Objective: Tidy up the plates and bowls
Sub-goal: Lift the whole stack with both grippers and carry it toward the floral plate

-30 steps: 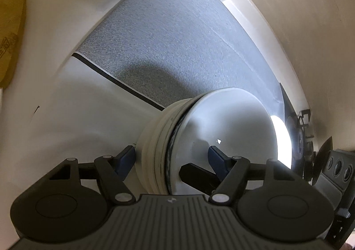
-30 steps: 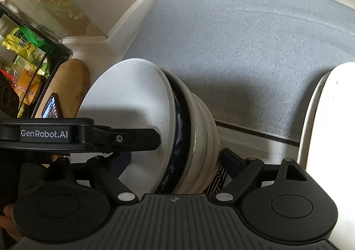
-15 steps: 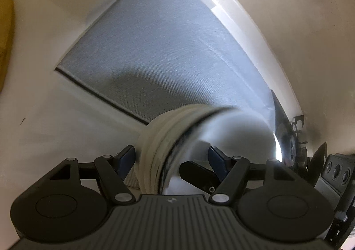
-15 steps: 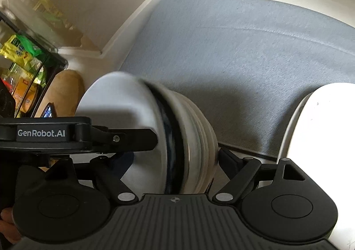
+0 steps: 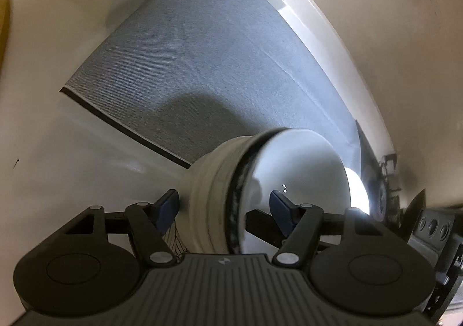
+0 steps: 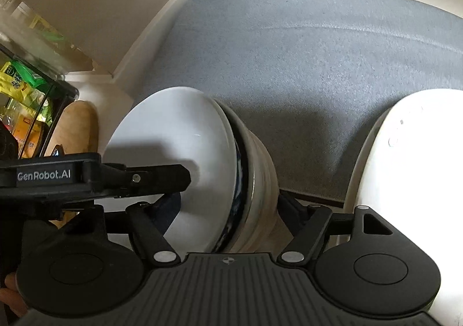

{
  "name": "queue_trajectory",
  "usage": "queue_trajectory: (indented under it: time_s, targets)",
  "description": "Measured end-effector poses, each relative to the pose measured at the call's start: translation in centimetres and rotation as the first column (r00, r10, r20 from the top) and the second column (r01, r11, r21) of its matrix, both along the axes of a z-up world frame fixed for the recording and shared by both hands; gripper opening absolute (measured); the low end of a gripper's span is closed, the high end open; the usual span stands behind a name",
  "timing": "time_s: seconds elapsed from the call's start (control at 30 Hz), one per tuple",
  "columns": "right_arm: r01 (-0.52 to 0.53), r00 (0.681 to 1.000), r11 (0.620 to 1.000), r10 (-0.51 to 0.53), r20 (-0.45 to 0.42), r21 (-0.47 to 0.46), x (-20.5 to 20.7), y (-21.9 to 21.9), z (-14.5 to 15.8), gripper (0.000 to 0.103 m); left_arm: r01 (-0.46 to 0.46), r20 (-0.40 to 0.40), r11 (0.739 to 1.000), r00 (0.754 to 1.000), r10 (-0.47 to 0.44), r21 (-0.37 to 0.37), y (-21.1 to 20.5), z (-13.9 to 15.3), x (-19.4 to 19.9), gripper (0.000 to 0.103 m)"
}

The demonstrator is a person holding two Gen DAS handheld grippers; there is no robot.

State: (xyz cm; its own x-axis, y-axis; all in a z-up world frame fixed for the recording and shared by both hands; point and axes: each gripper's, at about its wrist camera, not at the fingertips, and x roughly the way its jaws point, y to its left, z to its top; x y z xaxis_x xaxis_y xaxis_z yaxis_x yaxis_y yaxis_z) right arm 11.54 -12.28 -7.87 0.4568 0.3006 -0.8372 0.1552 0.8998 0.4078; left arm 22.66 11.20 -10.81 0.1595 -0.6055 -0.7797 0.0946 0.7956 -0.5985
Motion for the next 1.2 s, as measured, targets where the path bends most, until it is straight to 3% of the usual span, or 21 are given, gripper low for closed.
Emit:
queue_trajectory:
  time_s: [0.1,0.5,1.0,1.2]
  targets:
    - [0.000,1.000,1.000,0.000,0.013,-0.005,0.0,0.0,0.0,0.075,-0.037,-0.027,0.999,0.999,0.037,-0.037,0.8,-0.7,0.1,0.073]
    - [0.009,1.000,0.998,-0.009,0.003,-0.066,0.0,0.3,1.4,0.071,-0.063,-0.005,0.998,0.998,0.063,-0.032,-0.5,0.4,-0.8,0.073]
    - [0.069,0.998,0.996,-0.069,0.000,-0.050,-0.1,-0.5,0.6,0.070,-0.024,0.024,0.998,0.999,0.025,-0.062,-1.1,0.4,-0.9,0.073]
    - [0.036,0.999,0.999,-0.036,0.016,-0.030,0.0,-0.3,0.2,0.071,-0.084,-0.054,0.992,0.995,0.079,-0.093,0.1,-1.2,-0.5,0.078]
